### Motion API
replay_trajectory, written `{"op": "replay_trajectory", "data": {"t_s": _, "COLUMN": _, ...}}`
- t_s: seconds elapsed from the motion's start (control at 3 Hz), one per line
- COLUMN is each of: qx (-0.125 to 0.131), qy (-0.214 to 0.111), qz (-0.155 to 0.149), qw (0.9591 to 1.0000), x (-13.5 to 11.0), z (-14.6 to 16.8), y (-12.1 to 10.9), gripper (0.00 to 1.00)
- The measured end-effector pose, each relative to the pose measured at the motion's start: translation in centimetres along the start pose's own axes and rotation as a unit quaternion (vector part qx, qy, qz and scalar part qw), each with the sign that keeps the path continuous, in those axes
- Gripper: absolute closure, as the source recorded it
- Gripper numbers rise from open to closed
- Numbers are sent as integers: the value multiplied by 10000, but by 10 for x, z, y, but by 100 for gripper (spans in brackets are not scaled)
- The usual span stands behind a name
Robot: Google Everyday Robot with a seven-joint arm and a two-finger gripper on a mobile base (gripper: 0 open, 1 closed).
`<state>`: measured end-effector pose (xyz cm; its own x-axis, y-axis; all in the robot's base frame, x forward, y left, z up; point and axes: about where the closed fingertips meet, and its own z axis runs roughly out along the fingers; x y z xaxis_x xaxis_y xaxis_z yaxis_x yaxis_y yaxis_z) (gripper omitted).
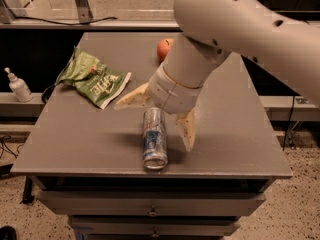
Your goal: Move redbull can near apple
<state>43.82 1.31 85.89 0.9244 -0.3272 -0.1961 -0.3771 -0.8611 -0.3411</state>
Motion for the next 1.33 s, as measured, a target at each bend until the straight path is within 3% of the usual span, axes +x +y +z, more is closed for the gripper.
{"op": "replay_trajectory", "data": {"t_s": 0.33, "qx": -157, "qy": 221, "qz": -423, "qw": 9987, "x": -6, "z": 10, "y": 1, "gripper": 16}}
{"op": "replay_trajectory", "data": {"t_s": 0.67, "qx": -336, "qy": 339, "qz": -553, "qw": 9973, "x": -2, "z": 17, "y": 4, "gripper": 39}}
{"op": "replay_trajectory", "data": {"t_s": 1.33, "qx": -558, "qy": 465, "qz": -322, "qw": 9968, "x": 10, "z": 22, "y": 17, "gripper": 87}}
